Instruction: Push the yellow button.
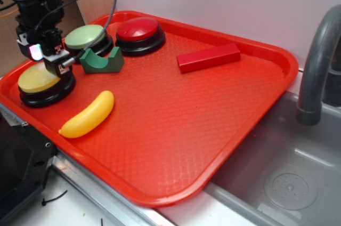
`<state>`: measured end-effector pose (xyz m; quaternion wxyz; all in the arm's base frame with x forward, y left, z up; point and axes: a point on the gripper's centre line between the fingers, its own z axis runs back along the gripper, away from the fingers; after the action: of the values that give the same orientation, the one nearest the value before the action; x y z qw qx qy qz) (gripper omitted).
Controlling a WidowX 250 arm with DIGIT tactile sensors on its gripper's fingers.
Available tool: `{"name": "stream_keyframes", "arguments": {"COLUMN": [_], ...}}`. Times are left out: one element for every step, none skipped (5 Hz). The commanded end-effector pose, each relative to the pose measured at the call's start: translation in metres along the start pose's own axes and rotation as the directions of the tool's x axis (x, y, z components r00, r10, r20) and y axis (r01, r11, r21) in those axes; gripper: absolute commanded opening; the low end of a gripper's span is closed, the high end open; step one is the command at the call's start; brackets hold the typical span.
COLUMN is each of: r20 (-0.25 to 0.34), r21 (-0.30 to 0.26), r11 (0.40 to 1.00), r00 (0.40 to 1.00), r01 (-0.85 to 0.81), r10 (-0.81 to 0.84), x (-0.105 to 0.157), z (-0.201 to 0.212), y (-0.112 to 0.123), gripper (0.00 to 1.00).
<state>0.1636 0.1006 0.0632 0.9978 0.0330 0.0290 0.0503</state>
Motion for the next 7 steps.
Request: {"name": "stream_keyframes", "arguments": {"r20": [0.080, 0.056, 0.060, 0.081, 0.091, 0.094, 0.106], "r21": [0.041, 0.036, 0.040, 0.046, 0.045, 0.047, 0.041], "r11": [0.998, 0.999, 0.999, 0.998, 0.998, 0.999, 0.999], "r00": [0.996, 0.998, 0.998, 0.996, 0.995, 0.995, 0.994], "r01": [-0.044, -0.025, -0.031, -0.038, -0.037, -0.024, -0.030], "r10": [0.041, 0.023, 0.029, 0.034, 0.032, 0.020, 0.025], "x": [0.007, 0.009, 0.008, 0.007, 0.007, 0.006, 0.006], "z": [0.033, 0.045, 0.054, 0.061, 0.066, 0.072, 0.078], "y": [0.011, 0.004, -0.001, -0.001, -0.002, -0.004, -0.004], "gripper": [1.00, 1.00, 1.00, 1.00, 1.00, 1.00, 1.00]}}
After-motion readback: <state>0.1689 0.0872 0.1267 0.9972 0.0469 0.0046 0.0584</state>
